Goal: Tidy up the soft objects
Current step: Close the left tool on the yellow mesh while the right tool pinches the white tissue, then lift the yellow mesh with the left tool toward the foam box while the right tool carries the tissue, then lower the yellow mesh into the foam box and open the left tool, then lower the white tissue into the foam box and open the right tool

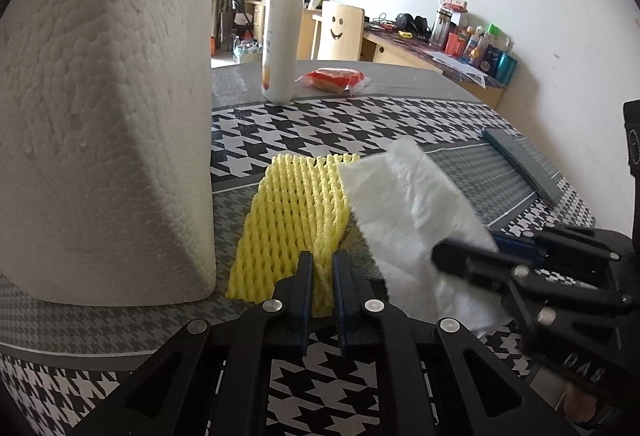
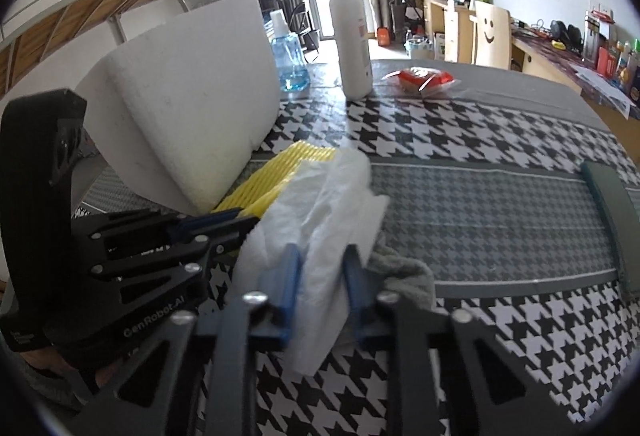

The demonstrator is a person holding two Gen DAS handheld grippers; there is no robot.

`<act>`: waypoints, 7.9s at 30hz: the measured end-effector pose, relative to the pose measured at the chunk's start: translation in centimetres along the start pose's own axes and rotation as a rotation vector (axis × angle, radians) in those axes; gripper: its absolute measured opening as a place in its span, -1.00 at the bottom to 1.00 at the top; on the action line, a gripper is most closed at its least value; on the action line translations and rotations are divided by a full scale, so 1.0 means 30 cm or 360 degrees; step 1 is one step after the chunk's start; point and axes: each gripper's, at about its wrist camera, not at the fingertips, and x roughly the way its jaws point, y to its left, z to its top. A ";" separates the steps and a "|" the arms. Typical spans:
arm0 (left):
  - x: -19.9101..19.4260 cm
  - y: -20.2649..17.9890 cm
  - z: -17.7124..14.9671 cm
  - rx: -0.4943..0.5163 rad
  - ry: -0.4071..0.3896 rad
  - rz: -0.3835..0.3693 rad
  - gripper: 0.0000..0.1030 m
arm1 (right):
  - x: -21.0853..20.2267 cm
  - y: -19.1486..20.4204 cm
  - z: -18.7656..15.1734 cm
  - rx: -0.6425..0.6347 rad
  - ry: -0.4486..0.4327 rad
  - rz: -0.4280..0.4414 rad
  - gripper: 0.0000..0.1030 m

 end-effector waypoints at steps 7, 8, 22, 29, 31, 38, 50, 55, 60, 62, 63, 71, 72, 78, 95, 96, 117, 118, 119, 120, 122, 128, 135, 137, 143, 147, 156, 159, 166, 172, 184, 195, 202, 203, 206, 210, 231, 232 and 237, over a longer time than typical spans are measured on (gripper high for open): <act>-0.054 0.002 -0.003 0.0019 -0.0071 -0.0025 -0.81 | -0.058 -0.014 0.018 0.0012 -0.0081 -0.0019 -0.81; -0.066 0.002 -0.003 0.0021 -0.0083 -0.0031 -0.81 | -0.067 -0.015 0.022 0.0014 -0.0094 -0.0022 -0.81; -0.228 0.005 -0.022 0.0040 -0.0248 -0.0054 -0.81 | -0.175 -0.031 0.051 0.0080 -0.0249 -0.0046 -0.81; -0.295 -0.006 -0.035 0.0074 -0.0310 -0.0072 -0.81 | -0.207 -0.019 0.045 0.0057 -0.0288 -0.0060 -0.81; -0.311 -0.011 -0.037 0.0083 -0.0331 -0.0061 -0.81 | -0.217 -0.015 0.047 0.0053 -0.0301 -0.0065 -0.81; -0.361 -0.011 -0.049 0.0095 -0.0379 -0.0039 -0.81 | -0.245 0.002 0.039 0.0043 -0.0341 -0.0080 -0.81; -0.425 -0.036 -0.049 0.0148 -0.0465 -0.0025 -0.81 | -0.287 0.024 0.042 0.0005 -0.0411 -0.0096 -0.81; -0.435 -0.041 -0.041 0.0178 -0.0479 -0.0015 -0.81 | -0.296 0.031 0.045 -0.0006 -0.0430 -0.0097 -0.81; -0.446 -0.039 -0.031 0.0184 -0.0497 -0.0033 -0.81 | -0.308 0.029 0.050 0.0004 -0.0453 -0.0110 -0.81; -0.453 -0.039 -0.024 0.0187 -0.0510 -0.0034 -0.81 | -0.312 0.036 0.052 -0.0005 -0.0457 -0.0123 -0.81; -0.458 -0.039 -0.022 0.0189 -0.0517 -0.0033 -0.81 | -0.315 0.039 0.053 -0.0009 -0.0461 -0.0121 -0.81; -0.479 -0.057 0.003 0.0206 -0.0562 -0.0037 -0.81 | -0.339 0.048 0.069 -0.0013 -0.0514 -0.0116 -0.81; -0.483 -0.057 0.003 0.0204 -0.0567 -0.0042 -0.81 | -0.341 0.046 0.072 -0.0010 -0.0520 -0.0116 -0.81; -0.498 -0.064 0.023 0.0206 -0.0603 -0.0037 -0.81 | -0.354 0.046 0.088 -0.0013 -0.0555 -0.0121 -0.81; -0.519 -0.060 0.076 0.0224 -0.0664 -0.0022 -0.81 | -0.376 0.047 0.129 -0.0029 -0.0623 -0.0133 -0.81; -0.520 -0.059 0.080 0.0227 -0.0670 -0.0020 -0.81 | -0.378 0.047 0.131 -0.0031 -0.0627 -0.0134 -0.81; -0.536 -0.047 0.142 0.0218 -0.0744 0.0033 -0.81 | -0.383 0.059 0.206 -0.0043 -0.0691 -0.0114 -0.81; -0.536 -0.047 0.142 0.0217 -0.0748 0.0036 -0.81 | -0.384 0.057 0.207 -0.0043 -0.0695 -0.0112 -0.81; -0.537 -0.045 0.144 0.0214 -0.0749 0.0038 -0.81 | -0.385 0.059 0.211 -0.0042 -0.0699 -0.0113 -0.81; -0.537 -0.043 0.147 0.0211 -0.0751 0.0039 -0.81 | -0.386 0.060 0.216 -0.0042 -0.0704 -0.0110 -0.81; -0.537 -0.036 0.150 0.0207 -0.0759 0.0052 -0.81 | -0.387 0.062 0.224 -0.0044 -0.0710 -0.0107 -0.81; -0.542 -0.011 0.162 0.0177 -0.0776 0.0078 -0.81 | -0.372 0.071 0.237 -0.0062 -0.0708 -0.0095 -0.81; -0.549 0.027 0.179 0.0142 -0.0789 0.0122 -0.81 | -0.349 0.093 0.259 -0.0090 -0.0697 -0.0051 -0.81; -0.546 0.037 0.185 0.0128 -0.0790 0.0138 -0.81 | -0.345 0.099 0.266 -0.0098 -0.0701 -0.0039 -0.81; -0.547 0.069 0.192 0.0103 -0.0794 0.0178 -0.81 | -0.329 0.114 0.287 -0.0119 -0.0697 -0.0005 -0.81; -0.553 0.087 0.193 0.0085 -0.0797 0.0197 -0.81 | -0.317 0.135 0.297 -0.0142 -0.0691 0.0012 -0.81; -0.563 0.125 0.201 0.0053 -0.0801 0.0266 -0.81 | -0.294 0.158 0.325 -0.0178 -0.0677 0.0051 -0.81; -0.563 0.131 0.202 0.0041 -0.0800 0.0281 -0.81 | -0.285 0.168 0.334 -0.0187 -0.0669 0.0070 -0.81; -0.554 0.152 0.207 0.0004 -0.0791 0.0330 -0.81 | -0.258 0.186 0.342 -0.0192 -0.0638 0.0115 -0.81; -0.531 0.180 0.217 -0.0022 -0.0759 0.0355 -0.81 | -0.241 0.210 0.353 -0.0209 -0.0617 0.0131 -0.81; -0.490 0.241 0.227 -0.0065 -0.0702 0.0364 -0.81 | -0.205 0.234 0.378 -0.0200 -0.0572 0.0134 -0.81; -0.430 0.277 0.247 -0.0099 -0.0610 0.0353 -0.81 | -0.179 0.243 0.385 -0.0190 -0.0551 0.0123 -0.81; -0.398 0.272 0.258 -0.0094 -0.0567 0.0352 -0.81 | -0.161 0.236 0.386 -0.0174 -0.0538 0.0113 -0.81; -0.393 0.271 0.259 -0.0091 -0.0559 0.0352 -0.81 | -0.159 0.236 0.387 -0.0173 -0.0537 0.0113 -0.81; -0.385 0.275 0.259 -0.0089 -0.0544 0.0354 -0.81 | -0.153 0.234 0.387 -0.0167 -0.0529 0.0111 -0.81; -0.381 0.288 0.259 -0.0107 -0.0532 0.0356 -0.81 | -0.153 0.235 0.386 -0.0167 -0.0526 0.0110 -0.81; -0.414 0.315 0.233 -0.0154 -0.0580 0.0409 0.62 | -0.150 0.246 0.382 -0.0171 -0.0525 0.0105 -0.81; -0.415 0.317 0.233 -0.0159 -0.0578 0.0406 0.69 | -0.150 0.247 0.382 -0.0173 -0.0523 0.0106 -0.81; -0.435 0.336 0.220 -0.0174 -0.0610 0.0429 0.84 | -0.149 0.250 0.384 -0.0169 -0.0537 0.0105 -0.81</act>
